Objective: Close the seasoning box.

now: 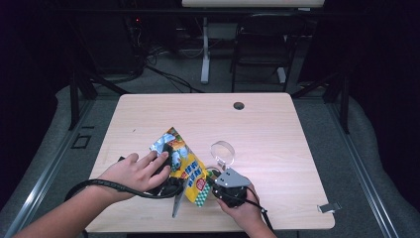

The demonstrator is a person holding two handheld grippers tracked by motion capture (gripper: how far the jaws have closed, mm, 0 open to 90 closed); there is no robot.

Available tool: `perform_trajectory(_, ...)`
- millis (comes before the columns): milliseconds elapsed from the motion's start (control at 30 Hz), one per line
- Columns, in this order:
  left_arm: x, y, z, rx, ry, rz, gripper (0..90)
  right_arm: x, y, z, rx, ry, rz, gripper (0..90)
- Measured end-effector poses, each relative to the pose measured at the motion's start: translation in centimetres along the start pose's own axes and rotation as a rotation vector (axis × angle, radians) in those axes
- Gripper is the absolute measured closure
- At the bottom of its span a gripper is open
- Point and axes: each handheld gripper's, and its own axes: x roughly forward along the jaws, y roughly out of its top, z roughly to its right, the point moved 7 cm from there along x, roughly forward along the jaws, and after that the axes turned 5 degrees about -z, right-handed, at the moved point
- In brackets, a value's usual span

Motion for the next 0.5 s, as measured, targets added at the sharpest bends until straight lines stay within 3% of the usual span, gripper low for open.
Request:
perform_trajectory(333,-0.06,0.02,0.06,-0.013,0.004,0.015,75.5,-0.13,0.04,-0.01,0.001,-0.002,0.002,70.3)
perform_trajectory(500,-0.15,-0.05,-0.14,0.007,0.015,0.006,75.5,-0.15,0.06,-0.02,0.002,-0.002,0.006,70.3)
